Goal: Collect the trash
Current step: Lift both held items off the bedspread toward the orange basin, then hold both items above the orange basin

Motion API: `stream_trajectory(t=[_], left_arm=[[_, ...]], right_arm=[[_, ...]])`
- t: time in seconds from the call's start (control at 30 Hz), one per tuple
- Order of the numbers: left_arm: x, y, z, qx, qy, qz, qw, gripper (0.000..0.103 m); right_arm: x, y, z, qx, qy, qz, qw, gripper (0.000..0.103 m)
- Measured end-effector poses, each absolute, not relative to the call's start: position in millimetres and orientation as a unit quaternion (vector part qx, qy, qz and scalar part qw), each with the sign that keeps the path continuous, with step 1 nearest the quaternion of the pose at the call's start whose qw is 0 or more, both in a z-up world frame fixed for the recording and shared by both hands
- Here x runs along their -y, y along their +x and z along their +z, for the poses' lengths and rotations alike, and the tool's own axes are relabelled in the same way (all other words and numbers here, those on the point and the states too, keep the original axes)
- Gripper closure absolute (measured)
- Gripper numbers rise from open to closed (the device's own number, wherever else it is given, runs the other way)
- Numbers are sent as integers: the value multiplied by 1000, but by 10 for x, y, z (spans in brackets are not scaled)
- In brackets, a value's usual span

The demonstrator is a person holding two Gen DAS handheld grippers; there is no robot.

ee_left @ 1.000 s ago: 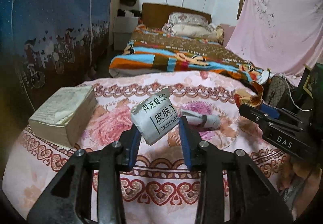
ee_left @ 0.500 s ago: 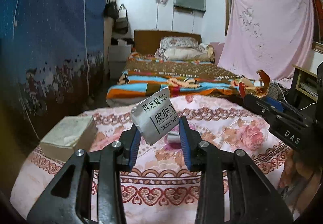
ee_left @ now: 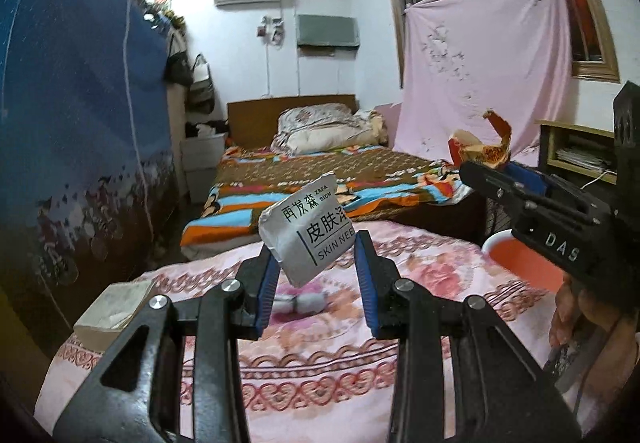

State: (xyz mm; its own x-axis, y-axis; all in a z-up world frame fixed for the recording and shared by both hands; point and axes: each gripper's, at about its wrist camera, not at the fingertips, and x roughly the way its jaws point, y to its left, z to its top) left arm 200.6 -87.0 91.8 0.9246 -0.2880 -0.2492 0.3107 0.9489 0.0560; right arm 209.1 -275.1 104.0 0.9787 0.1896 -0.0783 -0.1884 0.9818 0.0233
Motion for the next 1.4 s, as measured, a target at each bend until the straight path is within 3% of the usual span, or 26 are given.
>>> stream_trajectory(t=[0.33,0.83,1.4], left_arm=[[1304,1915,1060,-84,76,-222,969,82],[2073,1917,1080,-100,95,-318,938,82],[2770,2137,837,-219,83,-392,890,82]], right_arm=[[3185,1792,1106,-21,20,18,999,58],[4043,1508,1009,-30,74,-134,988,57],[4457,1498,777,-90,147,-198,965,57]])
